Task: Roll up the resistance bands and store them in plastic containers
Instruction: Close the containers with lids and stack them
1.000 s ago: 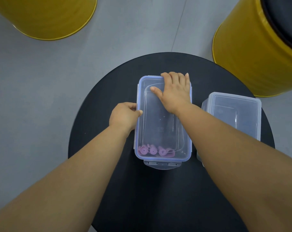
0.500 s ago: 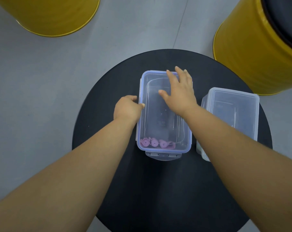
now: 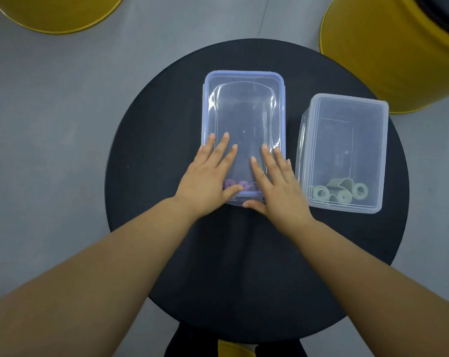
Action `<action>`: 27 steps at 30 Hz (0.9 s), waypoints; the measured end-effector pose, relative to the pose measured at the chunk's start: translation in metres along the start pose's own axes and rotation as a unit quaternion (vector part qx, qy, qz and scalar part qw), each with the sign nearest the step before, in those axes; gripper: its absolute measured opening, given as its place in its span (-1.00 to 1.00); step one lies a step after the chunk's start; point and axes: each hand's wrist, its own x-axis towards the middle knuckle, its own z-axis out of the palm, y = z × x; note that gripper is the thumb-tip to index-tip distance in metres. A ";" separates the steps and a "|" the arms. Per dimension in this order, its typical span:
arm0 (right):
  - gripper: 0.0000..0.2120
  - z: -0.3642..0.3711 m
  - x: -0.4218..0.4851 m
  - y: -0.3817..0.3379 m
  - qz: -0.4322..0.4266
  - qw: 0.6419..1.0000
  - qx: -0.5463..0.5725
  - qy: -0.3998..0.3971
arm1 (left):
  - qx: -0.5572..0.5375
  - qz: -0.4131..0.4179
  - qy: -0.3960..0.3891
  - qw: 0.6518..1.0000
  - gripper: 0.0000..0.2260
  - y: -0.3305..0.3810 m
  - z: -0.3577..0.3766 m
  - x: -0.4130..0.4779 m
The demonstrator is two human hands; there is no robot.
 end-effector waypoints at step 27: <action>-0.28 0.000 -0.002 -0.003 0.043 0.997 0.066 -0.001 | 0.104 0.079 0.087 0.988 -0.23 -0.010 0.021 -0.006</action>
